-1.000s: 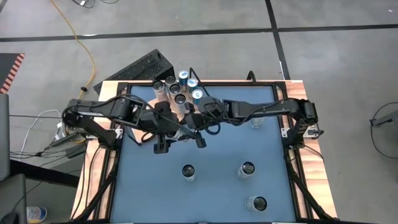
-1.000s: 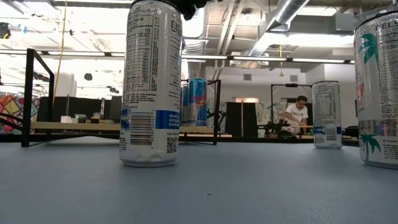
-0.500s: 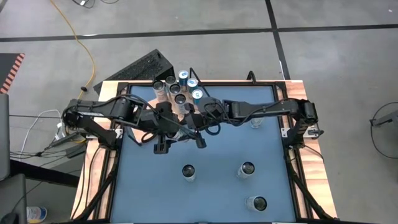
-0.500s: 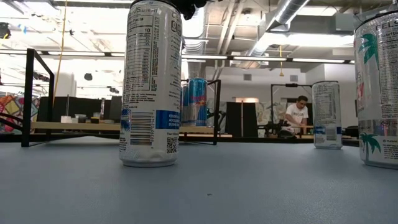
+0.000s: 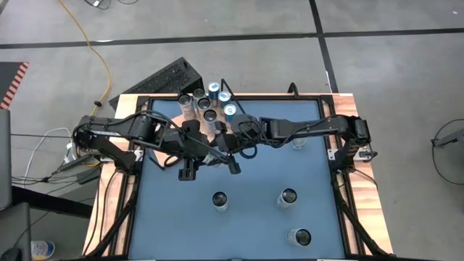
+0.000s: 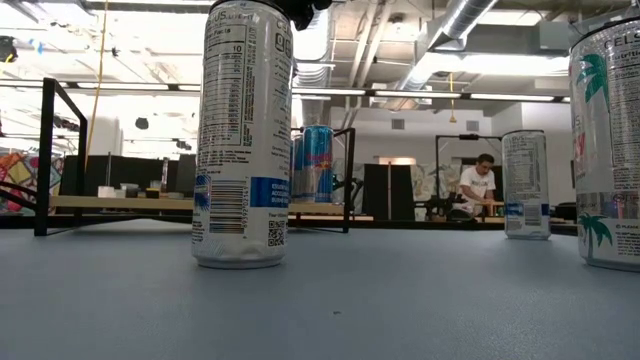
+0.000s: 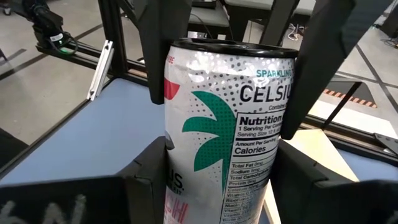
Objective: Place canned beverage on shelf
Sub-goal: Put the top white and pink soda can on the shelf aligned with the other white and pink soda can
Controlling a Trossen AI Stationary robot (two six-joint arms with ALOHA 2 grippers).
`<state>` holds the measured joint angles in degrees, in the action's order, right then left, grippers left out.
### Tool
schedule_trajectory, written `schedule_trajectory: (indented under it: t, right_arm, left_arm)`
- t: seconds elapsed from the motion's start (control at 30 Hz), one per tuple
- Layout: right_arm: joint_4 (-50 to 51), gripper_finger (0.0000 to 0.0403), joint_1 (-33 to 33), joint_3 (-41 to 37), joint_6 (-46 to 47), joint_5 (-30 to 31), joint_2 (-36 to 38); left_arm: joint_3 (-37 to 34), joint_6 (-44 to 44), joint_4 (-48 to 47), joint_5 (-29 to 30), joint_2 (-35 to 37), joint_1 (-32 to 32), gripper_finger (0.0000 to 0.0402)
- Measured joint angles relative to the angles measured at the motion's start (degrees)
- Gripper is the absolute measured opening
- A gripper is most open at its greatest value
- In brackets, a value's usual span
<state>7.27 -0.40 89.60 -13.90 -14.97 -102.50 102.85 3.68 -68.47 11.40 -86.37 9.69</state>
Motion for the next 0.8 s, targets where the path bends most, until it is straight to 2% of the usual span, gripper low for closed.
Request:
schedule_trajectory:
  t: [0.13, 0.37, 0.47, 0.7, 0.8]
  right_arm:
    - [0.0, 0.0229, 0.0, 0.0, -0.1, 0.0, 0.0]
    - [0.6, 0.0327, 0.0, 0.1, 0.3, 0.1, 0.0]
    - [3.8, 0.0355, 0.0, 0.1, 0.3, 0.4, 0.6]
    - [19.2, 0.0359, 0.0, 0.1, 0.4, 2.6, 5.3]
    - [26.7, 0.0353, 0.0, 0.1, 1.3, 3.1, 9.6]
  left_arm:
    - [0.0, 0.0, 0.0, 0.6, 0.0, 0.0, 0.0259]
    - [0.0, 0.6, -0.5, 1.1, 0.0, -0.1, 0.0250]
    - [0.0, 0.6, -1.6, 1.6, 0.0, 0.0, 0.0252]
    - [0.0, 0.6, -7.0, 3.4, 0.0, -0.6, 0.0253]
    - [0.0, 2.1, -10.2, 0.9, 0.1, -2.7, 0.0254]
